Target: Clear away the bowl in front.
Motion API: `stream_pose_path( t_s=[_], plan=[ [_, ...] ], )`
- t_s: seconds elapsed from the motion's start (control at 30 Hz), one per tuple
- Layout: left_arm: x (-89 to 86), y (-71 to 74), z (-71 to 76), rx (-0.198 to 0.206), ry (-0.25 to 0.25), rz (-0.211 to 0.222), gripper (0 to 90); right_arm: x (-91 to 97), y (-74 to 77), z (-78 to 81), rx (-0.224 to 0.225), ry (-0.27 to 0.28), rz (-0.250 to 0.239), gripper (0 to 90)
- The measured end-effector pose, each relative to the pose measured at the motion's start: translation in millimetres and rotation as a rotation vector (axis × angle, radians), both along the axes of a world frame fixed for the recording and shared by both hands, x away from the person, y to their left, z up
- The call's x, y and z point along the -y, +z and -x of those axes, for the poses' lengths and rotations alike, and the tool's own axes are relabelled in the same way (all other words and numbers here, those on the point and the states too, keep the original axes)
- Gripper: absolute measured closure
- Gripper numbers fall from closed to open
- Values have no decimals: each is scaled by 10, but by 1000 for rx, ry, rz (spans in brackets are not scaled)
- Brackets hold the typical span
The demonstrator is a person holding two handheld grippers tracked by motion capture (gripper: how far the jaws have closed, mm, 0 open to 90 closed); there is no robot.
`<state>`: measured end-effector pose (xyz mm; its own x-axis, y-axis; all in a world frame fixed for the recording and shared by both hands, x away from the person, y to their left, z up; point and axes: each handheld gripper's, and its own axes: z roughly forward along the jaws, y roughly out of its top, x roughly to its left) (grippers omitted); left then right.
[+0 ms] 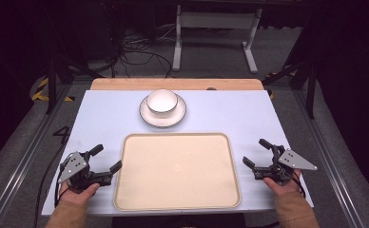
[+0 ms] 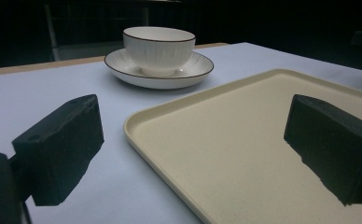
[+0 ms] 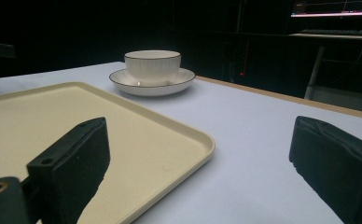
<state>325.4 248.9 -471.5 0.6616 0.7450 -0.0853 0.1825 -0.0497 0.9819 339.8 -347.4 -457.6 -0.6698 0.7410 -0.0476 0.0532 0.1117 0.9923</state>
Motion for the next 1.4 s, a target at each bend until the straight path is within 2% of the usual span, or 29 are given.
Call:
stream_pose_path(
  t_s=[0.17, 0.33, 0.4, 0.6, 0.83, 1.0, 1.03, 1.07, 1.2, 1.4],
  plan=[
    [-9, -2, 0, -2, -6, 11, 53, -4, 0, 4, 2, 0, 5, 55],
    [-55, -10, -17, -17, -5, 62, 49, -1, 0, -1, -1, -3, -1, 56],
    [-58, -11, -17, -15, -3, 62, 48, -5, 1, -2, -1, -4, 1, 58],
    [-5, -2, -4, -2, -9, 10, 56, -7, 1, -1, 0, -4, 7, 66],
    [-18, -5, -5, -5, -6, 22, 62, -4, 2, -3, -6, -4, 1, 73],
    [0, 2, 1, 1, -1, 7, 69, -2, 2, -3, -6, -3, 0, 74],
    [2, 8, -1, -16, -10, 5, 70, -2, 2, -3, -6, -4, 1, 74],
    [2, 8, -1, -16, -10, 5, 72, -1, 2, -4, -7, -3, 0, 75],
    [-5, 28, -24, -13, -11, 19, 73, 1, 1, -7, -8, -3, -4, 75],
    [18, 213, -76, 16, -11, 28, 81, 7, 2, -12, -11, -5, -7, 76]
  ],
)
